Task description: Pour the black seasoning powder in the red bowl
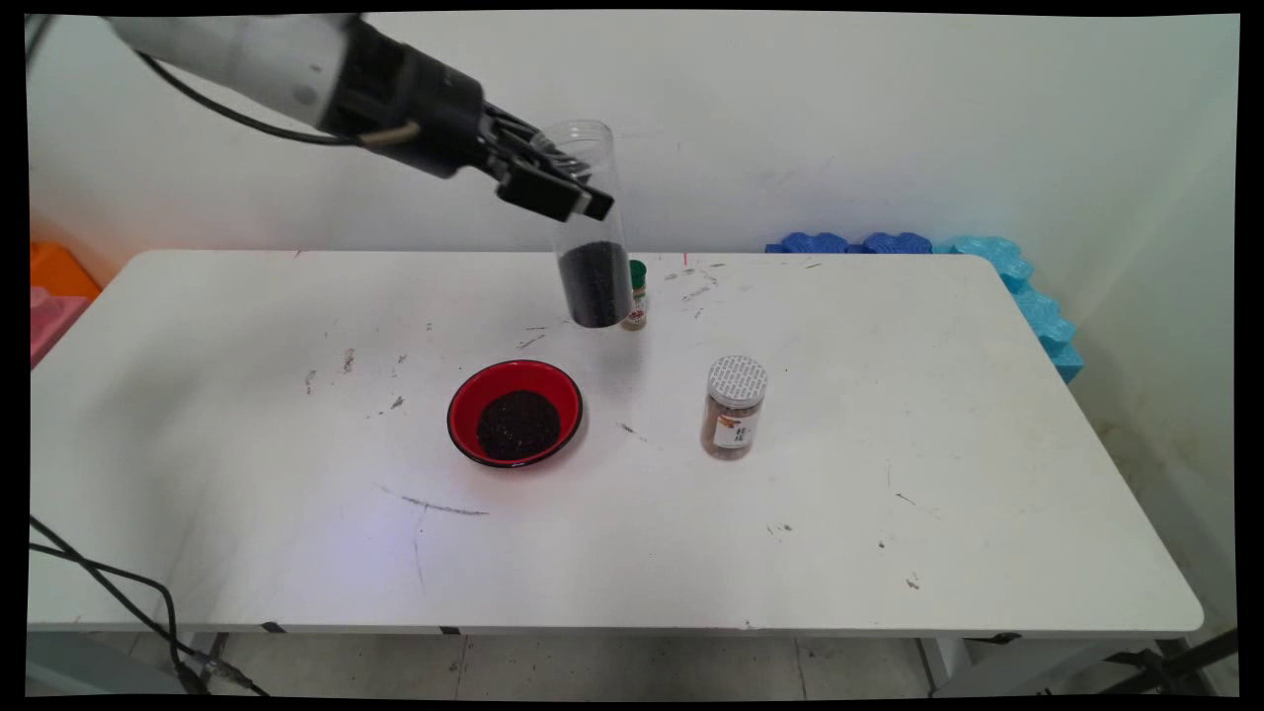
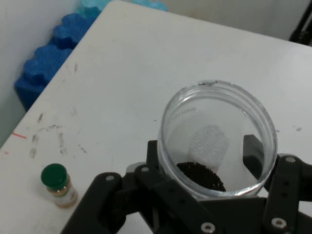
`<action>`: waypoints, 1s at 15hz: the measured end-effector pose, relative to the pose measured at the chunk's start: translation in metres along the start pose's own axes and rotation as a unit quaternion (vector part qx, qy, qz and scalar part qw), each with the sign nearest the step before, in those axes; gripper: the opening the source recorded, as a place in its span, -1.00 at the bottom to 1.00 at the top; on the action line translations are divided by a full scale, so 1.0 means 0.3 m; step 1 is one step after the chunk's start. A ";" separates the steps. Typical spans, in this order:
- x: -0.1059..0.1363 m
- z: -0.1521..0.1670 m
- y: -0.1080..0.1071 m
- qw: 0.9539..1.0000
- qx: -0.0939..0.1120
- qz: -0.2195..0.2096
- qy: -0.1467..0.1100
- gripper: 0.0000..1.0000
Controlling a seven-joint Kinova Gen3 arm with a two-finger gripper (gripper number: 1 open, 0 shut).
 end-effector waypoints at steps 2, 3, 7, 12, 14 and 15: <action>0.006 -0.073 0.036 1.000 -0.008 0.001 -0.001 -1.00; 0.003 -0.102 0.050 1.000 -0.013 0.001 -0.003 -1.00; -0.035 -0.219 0.101 0.999 -0.030 0.000 -0.016 -1.00; -0.121 -0.314 0.135 0.998 -0.050 -0.005 -0.038 -1.00; -0.147 -0.331 0.140 0.997 -0.054 -0.008 -0.045 -1.00; -0.165 -0.340 0.144 0.997 -0.057 -0.010 -0.049 -1.00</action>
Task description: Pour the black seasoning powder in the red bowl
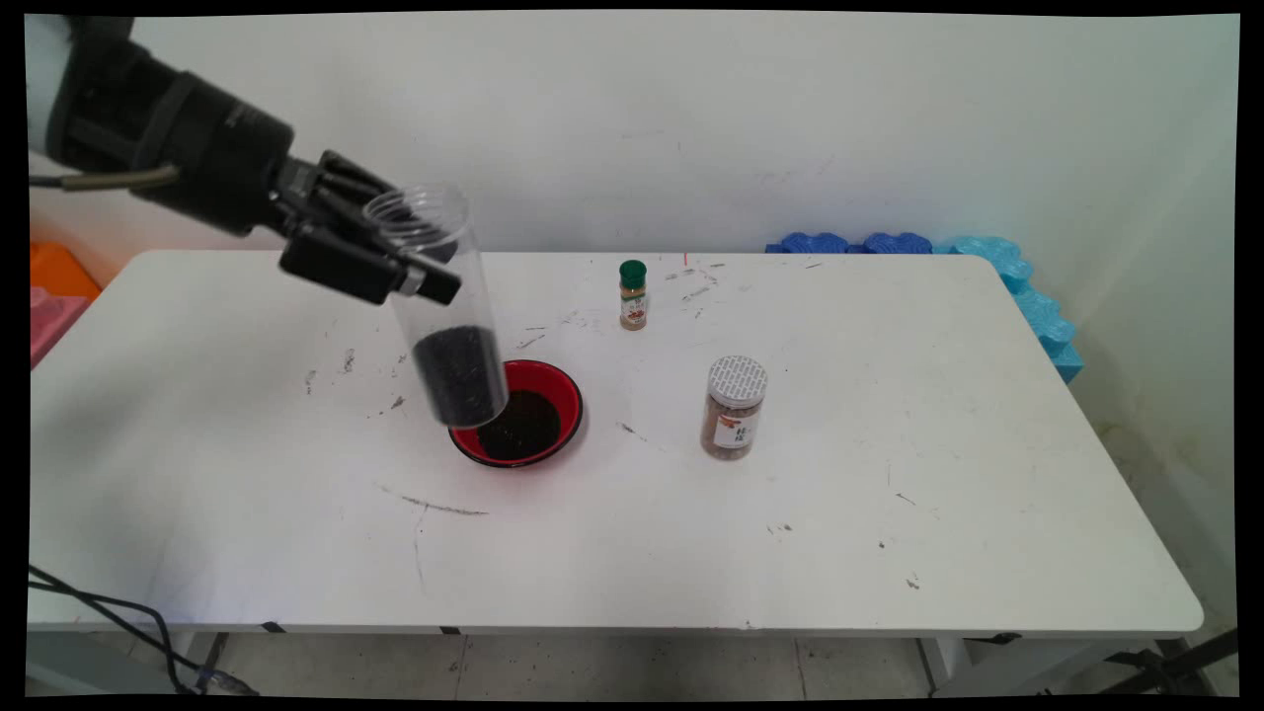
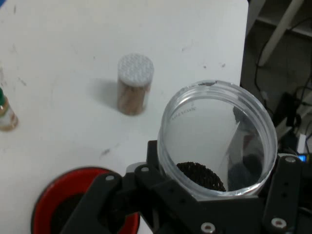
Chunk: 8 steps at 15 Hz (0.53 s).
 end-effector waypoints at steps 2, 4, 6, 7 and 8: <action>-0.034 -0.004 0.005 1.000 -0.003 -0.007 -0.007 -1.00; -0.057 0.000 0.008 1.000 -0.003 -0.015 -0.011 -1.00; -0.083 0.015 0.006 1.000 -0.002 -0.025 -0.014 -1.00; -0.092 0.024 0.003 0.999 -0.002 -0.028 -0.016 -1.00; -0.103 0.034 0.000 0.999 -0.002 -0.030 -0.019 -1.00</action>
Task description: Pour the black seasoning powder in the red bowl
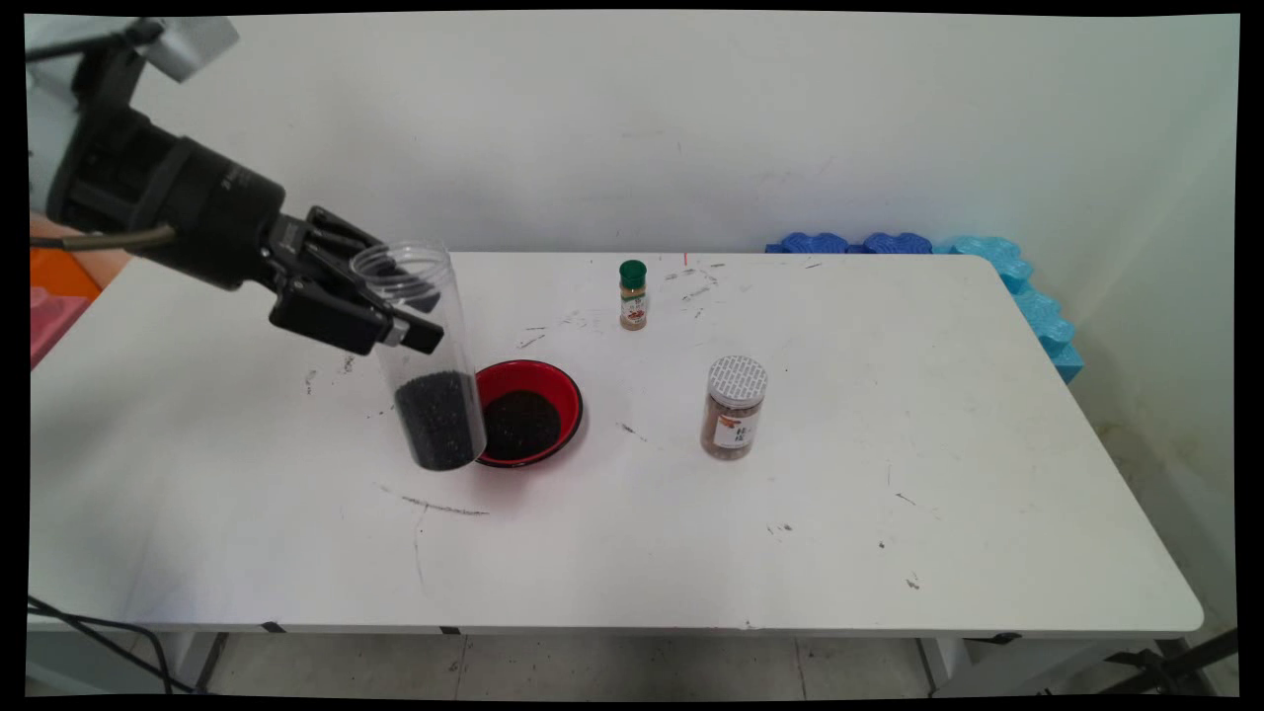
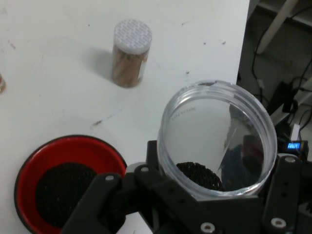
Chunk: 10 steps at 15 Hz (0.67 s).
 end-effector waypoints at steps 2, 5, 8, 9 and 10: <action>-0.022 0.018 -0.009 1.000 0.000 0.001 -0.008 -1.00; -0.060 0.047 -0.024 1.000 -0.001 0.007 -0.021 -1.00; -0.092 0.081 -0.031 0.999 -0.006 -0.009 -0.031 -1.00; -0.097 0.088 -0.032 0.999 -0.008 -0.013 -0.033 -1.00; -0.103 0.099 -0.033 0.999 -0.011 -0.018 -0.034 -1.00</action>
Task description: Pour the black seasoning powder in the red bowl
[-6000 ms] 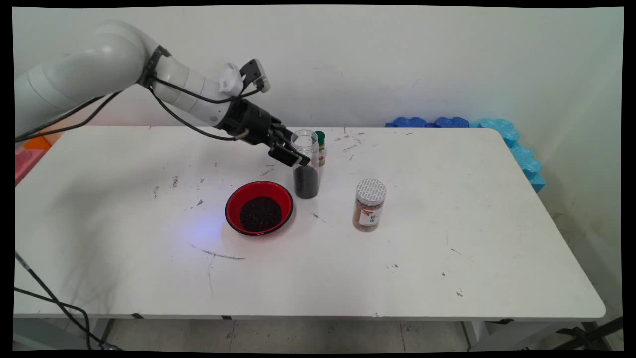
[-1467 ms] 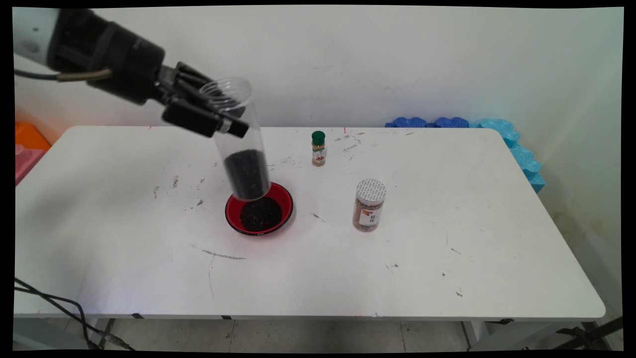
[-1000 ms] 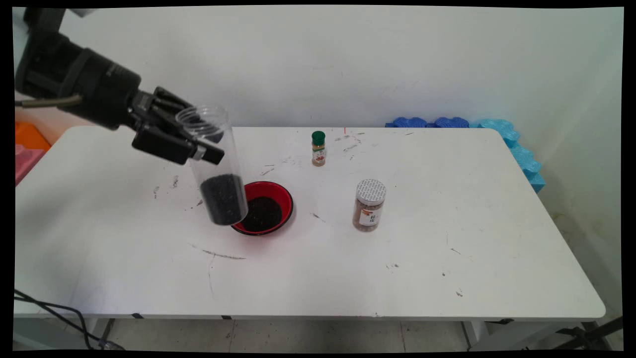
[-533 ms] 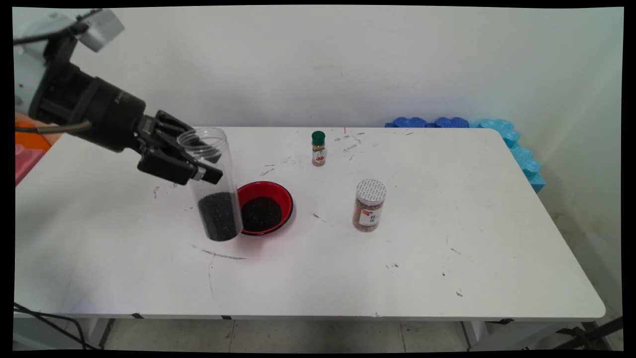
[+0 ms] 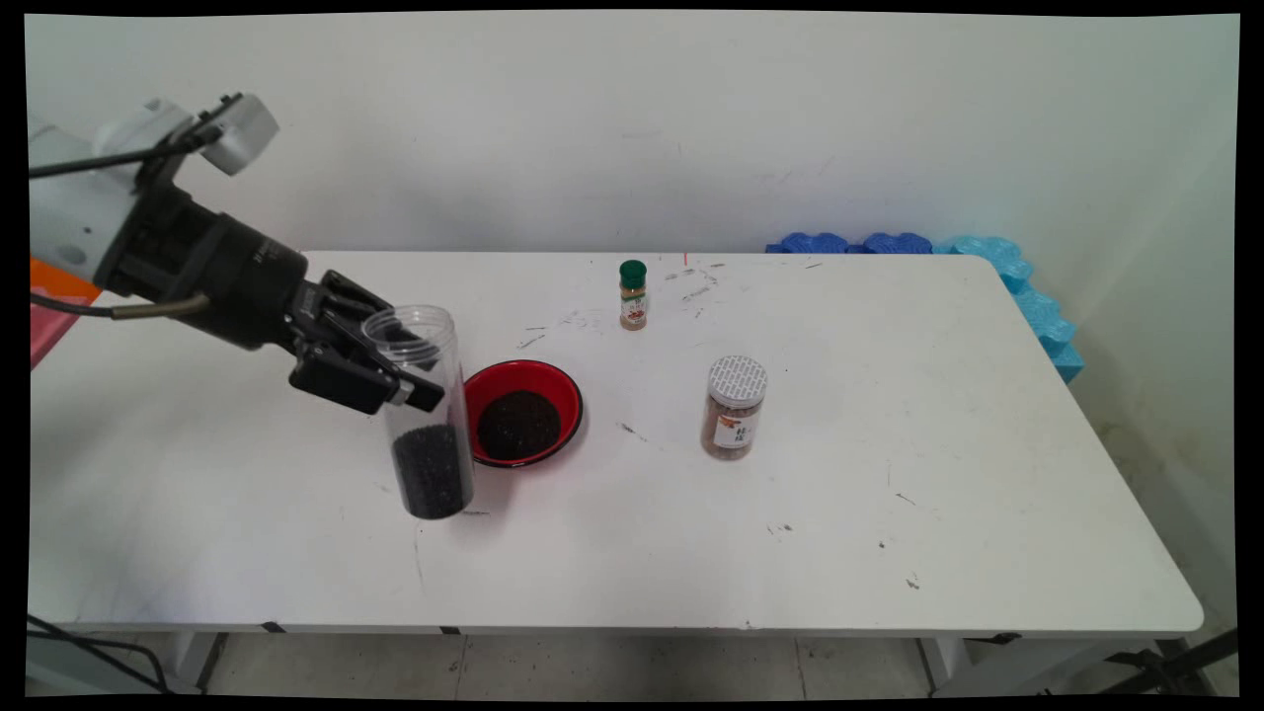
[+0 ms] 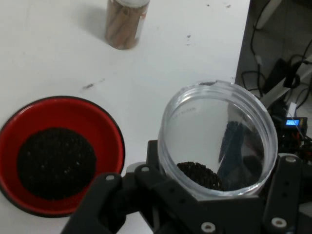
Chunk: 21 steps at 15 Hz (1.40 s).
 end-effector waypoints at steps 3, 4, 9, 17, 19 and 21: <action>-0.007 0.038 -0.014 1.000 -0.009 -0.014 -0.004 -1.00; -0.010 0.050 -0.021 1.000 -0.012 -0.019 -0.009 -1.00; -0.022 0.097 -0.059 0.998 -0.017 -0.059 -0.031 -1.00; -0.037 0.126 -0.146 0.985 -0.005 -0.170 -0.033 -1.00; -0.038 0.128 -0.164 0.980 -0.005 -0.198 -0.029 -1.00; -0.040 0.128 -0.177 0.975 -0.010 -0.222 -0.026 -1.00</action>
